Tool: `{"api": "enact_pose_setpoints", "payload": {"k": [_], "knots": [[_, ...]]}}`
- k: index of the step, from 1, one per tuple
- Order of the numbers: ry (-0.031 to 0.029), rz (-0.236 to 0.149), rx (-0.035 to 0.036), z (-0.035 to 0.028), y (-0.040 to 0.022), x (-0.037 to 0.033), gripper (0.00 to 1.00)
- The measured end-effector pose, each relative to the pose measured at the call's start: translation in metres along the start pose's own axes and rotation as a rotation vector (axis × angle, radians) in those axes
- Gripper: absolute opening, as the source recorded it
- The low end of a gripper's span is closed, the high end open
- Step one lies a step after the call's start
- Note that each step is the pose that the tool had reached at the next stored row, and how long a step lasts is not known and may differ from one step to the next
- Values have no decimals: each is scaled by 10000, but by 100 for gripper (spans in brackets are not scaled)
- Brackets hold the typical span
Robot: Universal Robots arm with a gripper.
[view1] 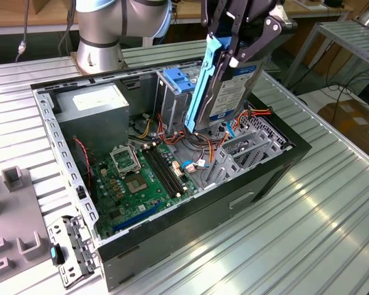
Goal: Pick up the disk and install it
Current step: 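Insert the disk into the insertion slot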
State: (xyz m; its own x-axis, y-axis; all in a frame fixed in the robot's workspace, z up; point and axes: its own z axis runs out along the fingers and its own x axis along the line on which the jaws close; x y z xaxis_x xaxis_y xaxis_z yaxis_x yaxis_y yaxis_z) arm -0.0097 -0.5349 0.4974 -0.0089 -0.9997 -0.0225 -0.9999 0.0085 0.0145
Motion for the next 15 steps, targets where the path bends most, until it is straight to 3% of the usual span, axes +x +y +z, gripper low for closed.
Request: {"api": "enact_pose_setpoints", "payload": {"k": [3, 10, 12, 15], "knots": [[2, 0, 0, 15, -129, 19, 37], [1, 1, 0, 51, -207, 135, 37], [1, 0, -1, 71, -274, 181, 37], [7, 1, -1, 110, -404, 188, 37]]}}
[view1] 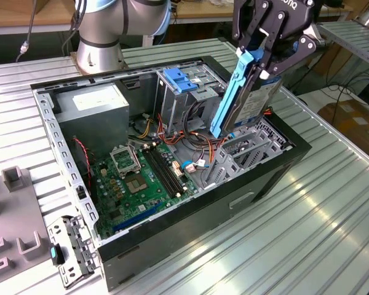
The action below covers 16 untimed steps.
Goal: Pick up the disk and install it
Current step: 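Insert the disk into the insertion slot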
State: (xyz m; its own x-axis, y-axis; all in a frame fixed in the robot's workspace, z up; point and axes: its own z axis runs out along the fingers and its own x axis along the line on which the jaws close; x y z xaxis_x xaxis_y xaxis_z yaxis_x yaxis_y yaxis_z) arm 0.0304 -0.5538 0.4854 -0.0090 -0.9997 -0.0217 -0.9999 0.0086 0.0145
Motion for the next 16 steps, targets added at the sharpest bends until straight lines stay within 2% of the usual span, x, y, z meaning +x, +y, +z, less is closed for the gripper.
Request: {"api": "enact_pose_setpoints", "payload": {"k": [1, 4, 8, 10, 11, 16], "knots": [[3, -1, 0, 11, -44, 0, 37], [2, 0, 0, 46, -117, 1, 37], [2, 0, 0, 105, -183, 10, 37], [3, -1, 0, 147, -227, 18, 37], [4, 0, 0, 191, -246, 29, 37], [5, 0, 0, 312, -315, 81, 37]]}}
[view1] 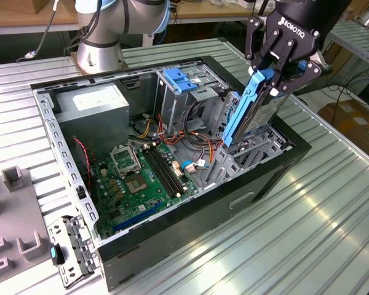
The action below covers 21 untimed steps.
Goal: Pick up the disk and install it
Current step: 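Insert the disk into the insertion slot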
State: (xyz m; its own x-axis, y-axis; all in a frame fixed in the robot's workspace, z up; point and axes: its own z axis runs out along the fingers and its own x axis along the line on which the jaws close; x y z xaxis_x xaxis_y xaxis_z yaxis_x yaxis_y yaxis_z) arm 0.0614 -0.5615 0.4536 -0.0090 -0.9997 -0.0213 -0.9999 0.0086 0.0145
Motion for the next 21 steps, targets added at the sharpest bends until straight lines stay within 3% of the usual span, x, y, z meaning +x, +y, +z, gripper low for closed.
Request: {"api": "enact_pose_setpoints", "payload": {"k": [4, 21], "knots": [[-3, 1, 0, 42, -10, 57, 37], [5, 17, 0, 79, 3, 60, 37]]}}
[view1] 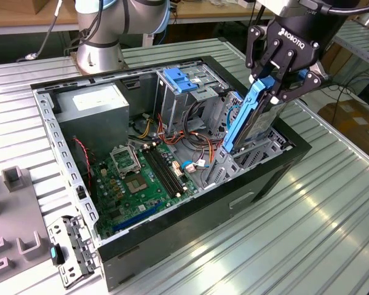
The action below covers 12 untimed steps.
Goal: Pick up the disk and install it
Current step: 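Insert the disk into the insertion slot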
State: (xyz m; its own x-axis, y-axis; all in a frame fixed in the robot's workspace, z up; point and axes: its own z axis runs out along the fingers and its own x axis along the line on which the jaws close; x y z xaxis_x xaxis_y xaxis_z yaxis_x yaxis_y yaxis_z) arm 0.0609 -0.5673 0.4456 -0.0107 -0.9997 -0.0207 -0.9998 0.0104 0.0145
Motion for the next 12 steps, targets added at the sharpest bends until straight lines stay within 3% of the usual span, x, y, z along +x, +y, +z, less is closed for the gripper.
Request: {"api": "enact_pose_setpoints", "payload": {"k": [12], "knots": [[-1, 0, 0, 36, 0, 1, 37]]}}
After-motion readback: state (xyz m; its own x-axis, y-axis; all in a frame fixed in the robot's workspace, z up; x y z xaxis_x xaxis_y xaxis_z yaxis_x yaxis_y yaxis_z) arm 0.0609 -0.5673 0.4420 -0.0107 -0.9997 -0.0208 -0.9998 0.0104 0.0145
